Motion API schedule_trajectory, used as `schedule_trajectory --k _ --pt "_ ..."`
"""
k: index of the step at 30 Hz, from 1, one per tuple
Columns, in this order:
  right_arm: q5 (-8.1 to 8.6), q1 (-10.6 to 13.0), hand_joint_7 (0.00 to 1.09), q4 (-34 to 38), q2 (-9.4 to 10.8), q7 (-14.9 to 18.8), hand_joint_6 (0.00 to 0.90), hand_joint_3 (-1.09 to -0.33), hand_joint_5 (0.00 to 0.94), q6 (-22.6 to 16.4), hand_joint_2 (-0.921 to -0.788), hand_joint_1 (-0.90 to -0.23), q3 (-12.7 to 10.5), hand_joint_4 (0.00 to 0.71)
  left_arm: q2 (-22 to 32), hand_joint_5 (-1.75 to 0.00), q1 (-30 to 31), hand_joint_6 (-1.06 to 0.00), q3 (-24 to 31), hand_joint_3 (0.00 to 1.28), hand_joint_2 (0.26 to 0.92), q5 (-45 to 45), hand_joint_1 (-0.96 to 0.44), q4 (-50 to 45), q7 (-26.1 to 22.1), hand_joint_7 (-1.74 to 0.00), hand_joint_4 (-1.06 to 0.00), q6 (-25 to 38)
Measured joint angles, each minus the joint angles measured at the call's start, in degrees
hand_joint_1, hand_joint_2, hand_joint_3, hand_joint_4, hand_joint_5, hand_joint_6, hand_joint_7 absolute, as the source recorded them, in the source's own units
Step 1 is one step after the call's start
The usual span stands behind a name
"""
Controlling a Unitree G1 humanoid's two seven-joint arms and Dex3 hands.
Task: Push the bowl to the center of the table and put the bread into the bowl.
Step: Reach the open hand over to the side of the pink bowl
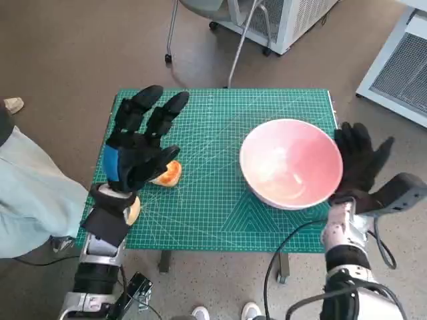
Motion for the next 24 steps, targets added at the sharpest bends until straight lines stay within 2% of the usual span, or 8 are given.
schedule_trajectory --k 7,14,24 --pt "0.08 -2.2 0.56 0.1 2.2 0.0 0.095 -0.822 0.0 0.5 -0.921 -0.463 -0.6 0.192 0.2 -0.61 2.0 -0.2 0.7 0.12 0.921 0.6 -0.17 -4.3 0.8 -0.83 -0.24 3.0" --pt "-0.09 -4.4 0.57 0.3 3.8 -0.1 0.063 -0.836 0.002 1.4 -0.921 -0.447 -0.6 0.194 0.2 -0.7 3.6 -0.17 1.2 0.11 0.92 0.7 -0.14 -8.2 1.0 -0.88 -0.2 5.9" --pt "-0.44 -6.8 0.6 0.8 5.5 -3.4 0.089 -0.832 0.019 3.7 -0.921 -0.462 -0.4 0.237 0.2 -0.78 6.3 -0.15 2.0 0.14 0.911 1.0 -0.1 -13.1 1.6 -0.93 -0.15 9.5"
